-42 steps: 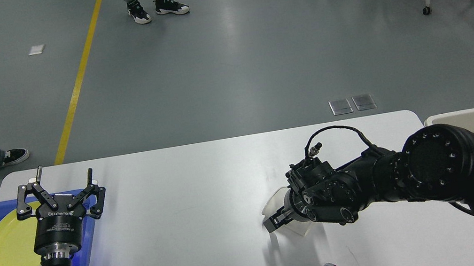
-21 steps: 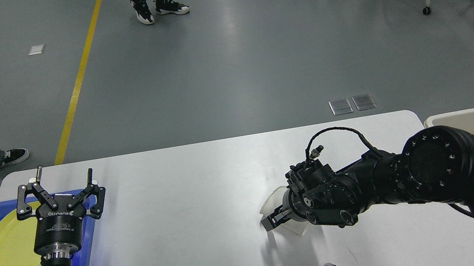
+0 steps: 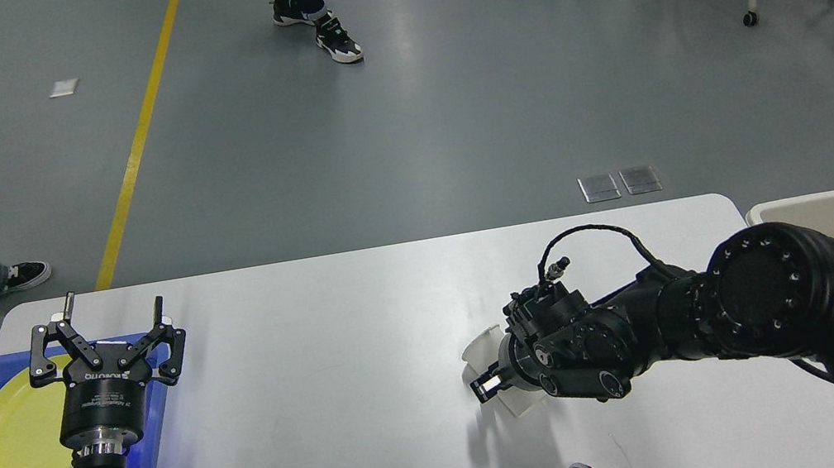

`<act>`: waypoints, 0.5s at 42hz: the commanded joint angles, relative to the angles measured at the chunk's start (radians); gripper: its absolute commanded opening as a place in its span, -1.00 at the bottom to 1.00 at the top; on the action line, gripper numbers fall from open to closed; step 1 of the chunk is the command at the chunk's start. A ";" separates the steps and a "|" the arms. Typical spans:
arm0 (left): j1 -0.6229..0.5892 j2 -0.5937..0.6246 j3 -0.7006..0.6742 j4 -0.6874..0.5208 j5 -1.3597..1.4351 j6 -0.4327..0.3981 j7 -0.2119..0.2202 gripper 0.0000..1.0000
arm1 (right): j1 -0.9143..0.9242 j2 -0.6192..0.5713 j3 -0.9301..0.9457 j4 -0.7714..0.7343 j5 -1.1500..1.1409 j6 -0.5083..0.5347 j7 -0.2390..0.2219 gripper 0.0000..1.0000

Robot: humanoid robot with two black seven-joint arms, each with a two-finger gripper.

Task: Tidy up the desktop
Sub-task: 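Lower the right gripper and grasp the white paper cup, then lift the paper cup and carry it over the bin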

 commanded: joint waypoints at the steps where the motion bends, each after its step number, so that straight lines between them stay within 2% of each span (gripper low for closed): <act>1: 0.000 0.000 0.001 0.000 0.000 -0.001 0.000 0.93 | 0.010 -0.004 0.001 0.005 0.007 0.008 -0.002 -0.45; 9: 0.000 0.000 0.000 0.000 0.000 0.000 0.000 0.93 | 0.054 -0.023 0.003 0.056 0.061 0.017 -0.002 -1.00; 21: 0.000 0.000 0.000 0.000 0.000 -0.001 0.002 0.93 | 0.207 -0.112 -0.012 0.209 0.204 0.020 -0.002 -1.00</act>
